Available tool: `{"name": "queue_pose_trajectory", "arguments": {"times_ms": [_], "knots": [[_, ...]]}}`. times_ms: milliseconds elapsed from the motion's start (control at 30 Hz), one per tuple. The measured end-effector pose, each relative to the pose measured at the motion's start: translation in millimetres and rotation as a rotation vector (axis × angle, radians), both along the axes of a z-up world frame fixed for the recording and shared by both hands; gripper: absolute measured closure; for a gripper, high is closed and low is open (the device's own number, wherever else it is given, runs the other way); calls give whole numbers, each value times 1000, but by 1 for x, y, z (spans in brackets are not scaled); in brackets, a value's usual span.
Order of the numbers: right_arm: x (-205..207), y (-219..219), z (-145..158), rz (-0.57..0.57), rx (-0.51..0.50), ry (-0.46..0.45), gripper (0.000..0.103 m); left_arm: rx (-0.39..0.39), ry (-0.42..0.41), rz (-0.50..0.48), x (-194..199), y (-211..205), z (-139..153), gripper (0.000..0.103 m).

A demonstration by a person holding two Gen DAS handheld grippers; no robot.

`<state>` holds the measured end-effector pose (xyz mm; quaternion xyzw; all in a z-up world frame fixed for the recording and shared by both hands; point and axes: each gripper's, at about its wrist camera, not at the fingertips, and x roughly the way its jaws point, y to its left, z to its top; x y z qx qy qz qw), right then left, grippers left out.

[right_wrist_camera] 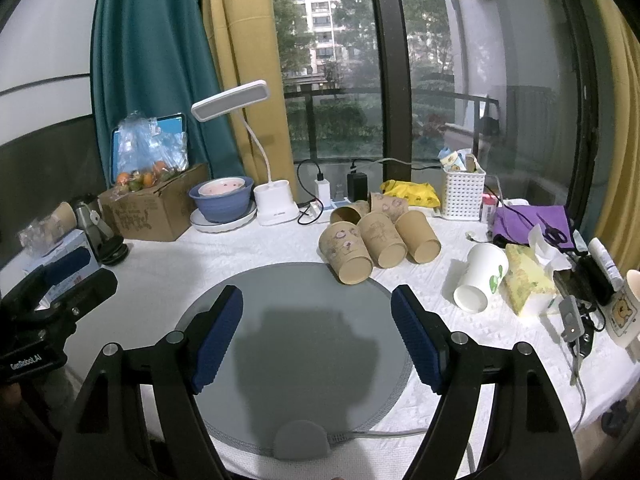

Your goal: Flip cup upright

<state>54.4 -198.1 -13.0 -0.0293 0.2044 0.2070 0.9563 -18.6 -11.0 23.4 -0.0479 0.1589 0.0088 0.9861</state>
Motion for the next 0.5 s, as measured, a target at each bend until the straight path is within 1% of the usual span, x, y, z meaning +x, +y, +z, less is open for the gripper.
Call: {"name": "queue_pose_trajectory", "arguments": {"times_ms": [100,300,400,500], "knots": [[2,-2,6,-3,-1,0,24,-1,2,-3,0,1,-1,9],[5,-3,5,-1,2,9,24,12,3,4,3,1,-5,9],[13,-1,-1,-2,-2,25,24,19,38,-24,12,-1,-13,9],[25,-1,-12,-8,-8,54,24,21,98,-46,26,-2,-25,9]]}}
